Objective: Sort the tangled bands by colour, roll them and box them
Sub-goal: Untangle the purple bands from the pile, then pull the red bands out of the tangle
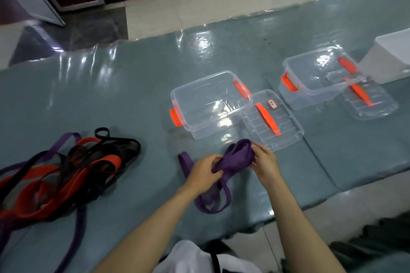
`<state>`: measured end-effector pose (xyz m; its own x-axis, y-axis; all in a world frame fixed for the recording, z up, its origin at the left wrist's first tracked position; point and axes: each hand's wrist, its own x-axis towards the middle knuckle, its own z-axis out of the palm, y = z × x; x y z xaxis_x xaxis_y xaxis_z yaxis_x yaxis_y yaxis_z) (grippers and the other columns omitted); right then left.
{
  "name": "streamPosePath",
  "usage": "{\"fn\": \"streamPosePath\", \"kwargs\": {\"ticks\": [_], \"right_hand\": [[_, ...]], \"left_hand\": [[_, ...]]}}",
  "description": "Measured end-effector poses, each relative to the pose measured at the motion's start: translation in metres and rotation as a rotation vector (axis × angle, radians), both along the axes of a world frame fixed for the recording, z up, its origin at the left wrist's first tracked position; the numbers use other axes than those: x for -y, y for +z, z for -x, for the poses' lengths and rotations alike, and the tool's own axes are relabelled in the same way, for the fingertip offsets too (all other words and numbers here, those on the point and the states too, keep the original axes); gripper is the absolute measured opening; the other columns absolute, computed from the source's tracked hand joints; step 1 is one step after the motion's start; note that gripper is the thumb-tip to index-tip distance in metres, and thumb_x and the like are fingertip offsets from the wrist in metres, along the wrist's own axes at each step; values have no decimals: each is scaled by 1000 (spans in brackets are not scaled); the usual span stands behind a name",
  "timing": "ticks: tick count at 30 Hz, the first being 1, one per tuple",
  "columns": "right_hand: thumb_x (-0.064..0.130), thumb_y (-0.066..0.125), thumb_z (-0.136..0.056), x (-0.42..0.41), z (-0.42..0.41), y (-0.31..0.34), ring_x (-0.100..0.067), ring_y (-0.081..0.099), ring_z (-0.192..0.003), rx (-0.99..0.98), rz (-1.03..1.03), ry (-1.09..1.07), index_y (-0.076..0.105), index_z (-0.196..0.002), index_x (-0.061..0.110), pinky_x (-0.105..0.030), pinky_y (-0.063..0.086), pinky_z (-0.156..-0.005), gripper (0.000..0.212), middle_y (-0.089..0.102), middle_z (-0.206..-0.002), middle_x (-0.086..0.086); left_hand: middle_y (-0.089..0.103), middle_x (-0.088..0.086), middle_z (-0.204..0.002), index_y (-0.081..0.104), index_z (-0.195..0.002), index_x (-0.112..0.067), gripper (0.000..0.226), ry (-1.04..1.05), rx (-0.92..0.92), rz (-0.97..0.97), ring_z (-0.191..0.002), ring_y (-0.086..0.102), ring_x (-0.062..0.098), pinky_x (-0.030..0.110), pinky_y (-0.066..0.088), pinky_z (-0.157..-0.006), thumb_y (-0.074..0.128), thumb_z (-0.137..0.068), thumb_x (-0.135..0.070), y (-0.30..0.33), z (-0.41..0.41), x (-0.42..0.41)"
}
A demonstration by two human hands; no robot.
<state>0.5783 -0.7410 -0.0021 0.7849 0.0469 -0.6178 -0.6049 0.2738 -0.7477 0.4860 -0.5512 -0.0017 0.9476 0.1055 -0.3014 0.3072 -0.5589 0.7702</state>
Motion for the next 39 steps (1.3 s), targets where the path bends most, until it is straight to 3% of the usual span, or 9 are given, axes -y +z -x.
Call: {"fn": "streamPosePath", "kwargs": {"ticks": [3,6,9,12,16,21,26,30,39], "right_hand": [[3,60,-103,-5,-3,-29,-27,65,-93,36,286,52,64,-136,-2,-44,57,-89,34,72,-116,-24],[2,63,-99,-2,-9,-37,-30,67,-108,177,570,184,67,-134,2,-46,54,-102,35,71,-126,-25],[6,63,-100,3,-12,-45,-38,58,-130,269,772,302,59,-146,7,-50,45,-114,47,60,-139,-22],[5,60,-101,6,-5,-50,-40,48,-138,282,855,338,47,-157,13,-50,40,-118,58,48,-150,-21],[8,62,-100,8,10,-55,-38,43,-143,362,938,461,47,-157,13,-54,37,-120,59,44,-155,-17],[10,67,-97,7,24,-39,-36,34,-151,400,1005,516,47,-156,13,-57,34,-122,63,35,-165,-14],[8,66,-96,-19,37,-11,-33,53,-133,646,1108,727,64,-138,11,-51,47,-110,42,56,-145,-11],[11,65,-95,-63,54,4,-38,62,-112,834,1114,988,72,-124,9,-49,52,-93,29,67,-123,-12],[19,58,-101,-180,113,8,-34,63,-118,891,1042,1278,67,-131,14,-42,50,-98,32,66,-129,-9]], "left_hand": [[65,0,-135,57,-148,-23,56,-156,-44,-307,-128,57,23,32,42,-109,73,-94,-22,-23,9,-5],[49,2,-150,57,-147,-31,57,-194,11,-541,-147,39,27,40,27,-120,71,-91,-36,-34,22,-13],[15,7,-173,42,-156,-44,76,-130,-3,-603,-162,6,31,54,5,-129,73,-87,-48,-37,37,-23],[-11,6,-175,22,-160,-56,92,54,-123,-504,-162,-5,31,58,10,-127,76,-86,-49,-42,50,-31],[10,21,-172,34,-161,-41,81,155,-239,-174,-161,14,33,39,24,-128,76,-93,-33,-49,52,-37],[27,16,-170,36,-162,-17,73,83,-215,-120,-158,23,29,36,20,-129,70,-97,-21,-54,47,-35],[33,11,-166,22,-166,-16,78,-19,-225,-173,-155,26,31,40,23,-127,65,-102,-28,-45,48,-52],[39,11,-162,26,-164,-17,75,-42,-213,-292,-150,32,31,37,26,-125,64,-101,-29,-34,72,-90],[52,3,-149,52,-148,-20,55,125,-228,-605,-137,47,28,37,41,-109,63,-96,-32,-5,172,-204]]}}
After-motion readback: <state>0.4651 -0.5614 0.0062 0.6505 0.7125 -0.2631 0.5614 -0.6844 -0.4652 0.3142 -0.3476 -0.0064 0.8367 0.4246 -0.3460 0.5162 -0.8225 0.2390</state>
